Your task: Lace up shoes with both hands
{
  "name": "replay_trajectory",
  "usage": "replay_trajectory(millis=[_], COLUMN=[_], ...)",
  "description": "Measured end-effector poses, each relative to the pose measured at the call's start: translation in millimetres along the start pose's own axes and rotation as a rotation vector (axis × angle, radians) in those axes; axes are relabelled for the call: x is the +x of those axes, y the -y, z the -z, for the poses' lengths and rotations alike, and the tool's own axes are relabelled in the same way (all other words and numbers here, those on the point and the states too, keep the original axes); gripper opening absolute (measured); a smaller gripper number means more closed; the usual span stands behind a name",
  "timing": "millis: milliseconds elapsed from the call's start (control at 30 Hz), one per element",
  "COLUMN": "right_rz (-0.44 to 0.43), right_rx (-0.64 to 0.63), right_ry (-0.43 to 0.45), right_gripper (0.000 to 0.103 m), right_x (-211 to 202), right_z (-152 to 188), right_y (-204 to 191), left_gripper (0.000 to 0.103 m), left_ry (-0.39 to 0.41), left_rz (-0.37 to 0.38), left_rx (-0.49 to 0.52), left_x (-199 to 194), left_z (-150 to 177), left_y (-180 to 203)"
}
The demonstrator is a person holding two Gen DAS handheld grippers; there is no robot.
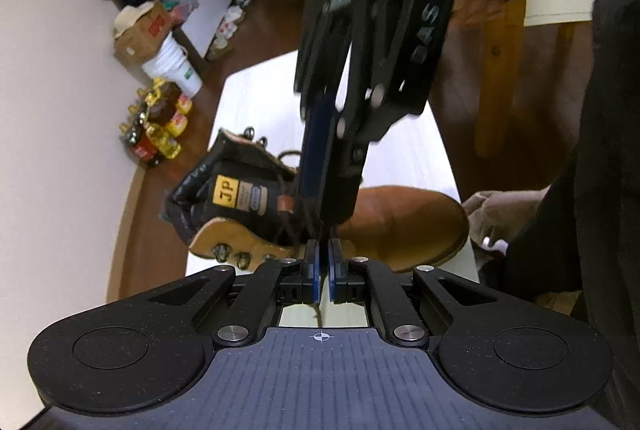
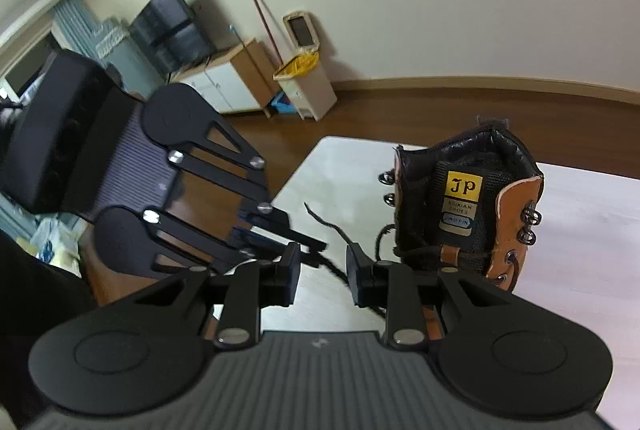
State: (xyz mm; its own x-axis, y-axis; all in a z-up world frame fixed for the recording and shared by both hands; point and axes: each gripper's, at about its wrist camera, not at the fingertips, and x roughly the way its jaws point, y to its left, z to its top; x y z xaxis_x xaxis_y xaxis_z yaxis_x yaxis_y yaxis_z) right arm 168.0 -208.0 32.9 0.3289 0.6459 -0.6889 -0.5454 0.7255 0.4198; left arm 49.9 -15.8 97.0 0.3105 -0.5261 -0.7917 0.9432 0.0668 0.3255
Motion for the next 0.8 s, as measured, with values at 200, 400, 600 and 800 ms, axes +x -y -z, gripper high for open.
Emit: replay_trajectory(millis=[200,400,600,800], right_rz=[-0.085,-0.179,-0.225,-0.25], right_rx=[0.016,0.062,0.089,0.138], right_ry=[-0.034,-0.059,-0.042,-0.012], right_gripper=[0.028,0.016,0.007,0.007], right_x=[3.0,4.4,1.6,-1.9], right_z=[0.0,3.3,7.7,14.2], right_y=[12.9,23.5,24.1,34.7], left_gripper=[0.005,0.005,0.006,0.006], left_ry=[0.013,0.002,-0.023,-0.048], left_rz=[-0.012,-0.03,-0.05,-0.084], left_rx=[-0.01,-0.014,-0.037,-0.063], left_x=[2.8,1.2,1.2,-1.7], left_z=[-0.7,-3.2,-10.4,-16.5], left_y=[1.3,4.7,7.7,9.7])
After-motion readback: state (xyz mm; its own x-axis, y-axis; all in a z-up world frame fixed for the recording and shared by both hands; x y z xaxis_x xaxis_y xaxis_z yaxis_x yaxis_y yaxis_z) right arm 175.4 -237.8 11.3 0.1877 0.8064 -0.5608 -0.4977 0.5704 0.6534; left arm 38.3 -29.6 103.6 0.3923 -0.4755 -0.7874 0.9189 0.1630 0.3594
